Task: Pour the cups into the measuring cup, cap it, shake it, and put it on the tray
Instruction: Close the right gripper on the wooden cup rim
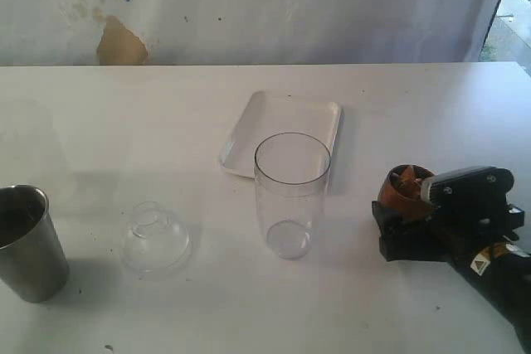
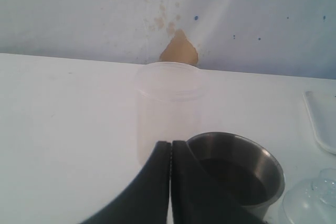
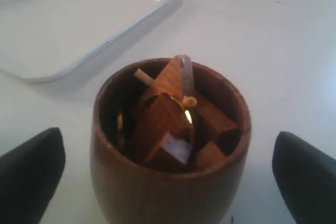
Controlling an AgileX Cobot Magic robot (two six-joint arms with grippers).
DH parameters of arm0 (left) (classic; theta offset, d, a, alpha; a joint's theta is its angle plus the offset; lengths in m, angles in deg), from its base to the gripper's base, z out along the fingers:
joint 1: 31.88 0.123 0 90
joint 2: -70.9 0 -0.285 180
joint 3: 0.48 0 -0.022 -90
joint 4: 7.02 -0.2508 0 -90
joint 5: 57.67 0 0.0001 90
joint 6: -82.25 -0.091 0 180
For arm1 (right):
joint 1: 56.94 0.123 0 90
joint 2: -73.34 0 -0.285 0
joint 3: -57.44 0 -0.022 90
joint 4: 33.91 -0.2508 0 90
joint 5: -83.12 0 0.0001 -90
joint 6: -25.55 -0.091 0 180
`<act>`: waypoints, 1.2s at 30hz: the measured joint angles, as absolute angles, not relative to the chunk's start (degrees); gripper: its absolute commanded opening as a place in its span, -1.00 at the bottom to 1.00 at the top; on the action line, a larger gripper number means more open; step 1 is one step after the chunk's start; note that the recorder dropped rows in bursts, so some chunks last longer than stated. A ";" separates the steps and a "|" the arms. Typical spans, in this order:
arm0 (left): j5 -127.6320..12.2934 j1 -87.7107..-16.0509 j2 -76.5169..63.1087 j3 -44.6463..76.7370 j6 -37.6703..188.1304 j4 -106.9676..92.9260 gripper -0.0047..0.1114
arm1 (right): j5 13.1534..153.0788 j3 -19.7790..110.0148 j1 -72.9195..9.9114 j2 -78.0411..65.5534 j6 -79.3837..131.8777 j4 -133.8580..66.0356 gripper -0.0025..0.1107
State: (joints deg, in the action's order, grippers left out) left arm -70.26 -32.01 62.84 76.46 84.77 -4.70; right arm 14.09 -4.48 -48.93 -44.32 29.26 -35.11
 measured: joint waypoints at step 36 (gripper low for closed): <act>-70.26 -32.01 62.84 76.46 84.77 -4.70 -0.90 | 13.99 2.22 -48.93 -51.87 20.62 -36.57 0.73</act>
